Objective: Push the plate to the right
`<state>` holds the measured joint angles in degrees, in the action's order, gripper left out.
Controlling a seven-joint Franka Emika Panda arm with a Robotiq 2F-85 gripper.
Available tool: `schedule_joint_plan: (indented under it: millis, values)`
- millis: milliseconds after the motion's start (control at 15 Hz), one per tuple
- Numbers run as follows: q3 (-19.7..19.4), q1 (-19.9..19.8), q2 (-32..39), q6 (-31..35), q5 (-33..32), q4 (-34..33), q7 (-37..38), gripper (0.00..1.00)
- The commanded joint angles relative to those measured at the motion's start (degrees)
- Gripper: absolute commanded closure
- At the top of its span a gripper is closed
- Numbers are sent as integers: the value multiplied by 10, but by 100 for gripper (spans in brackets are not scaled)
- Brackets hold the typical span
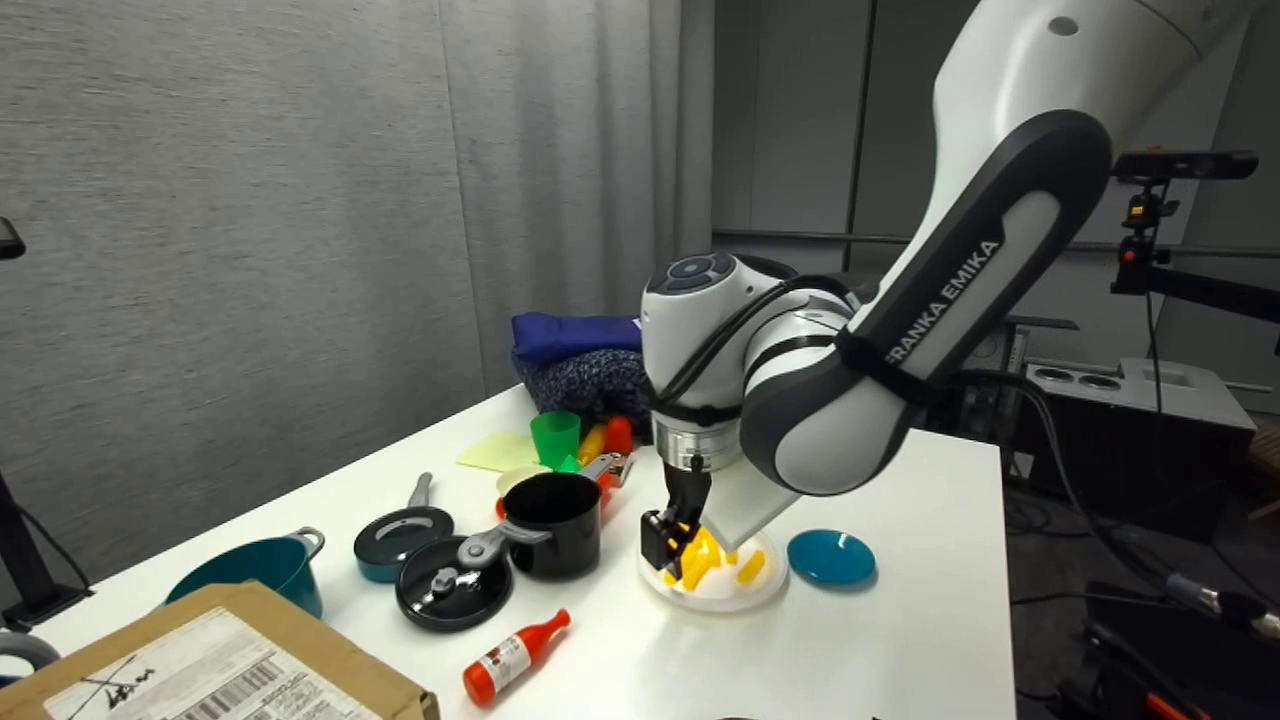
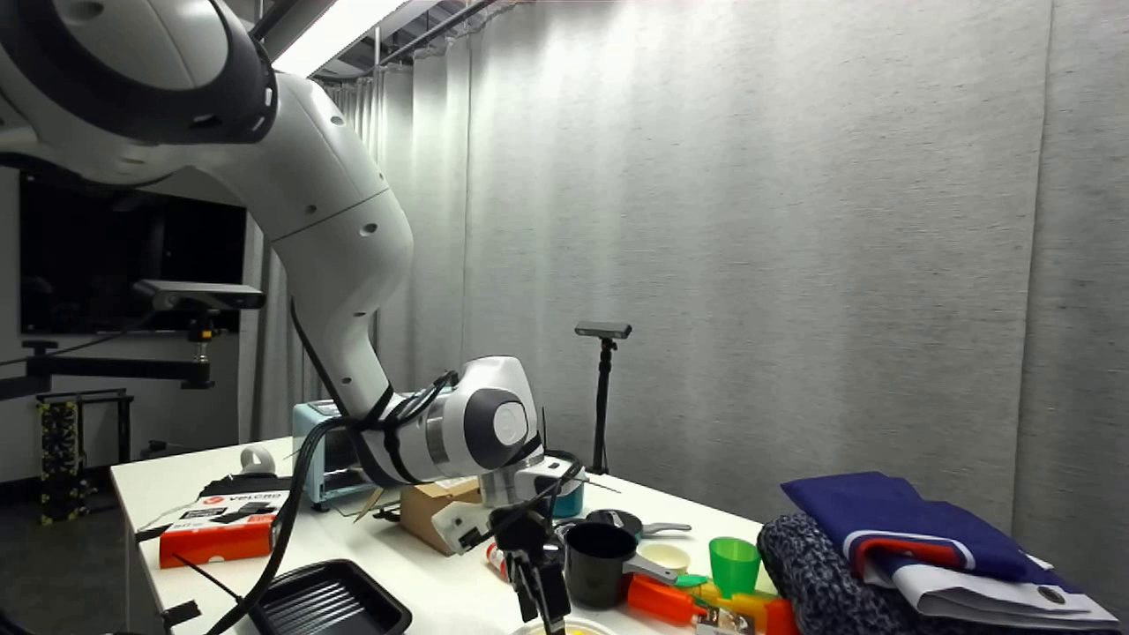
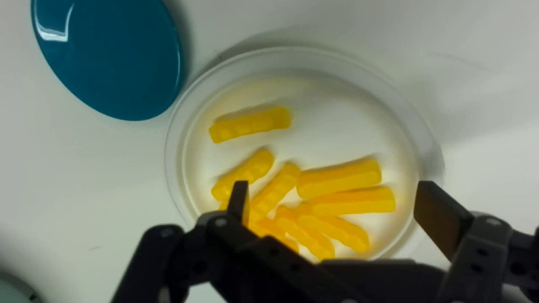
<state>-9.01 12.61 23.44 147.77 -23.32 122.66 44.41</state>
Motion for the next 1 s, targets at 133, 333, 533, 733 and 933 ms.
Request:
schedule_joint_plan:
  millis: [133, 333, 533, 733, 933]
  values:
    - [37, -21, -3, 8, 114, 3, -11, 0]
    - [19, -8, -4, 7, 106, 16, 1, 0]
    - [-6, -3, -6, 4, 73, 35, 10, 0]
    - [-30, 0, -7, 3, 46, 47, 21, 0]
    - [-46, -4, -13, 5, 25, 56, 34, 0]
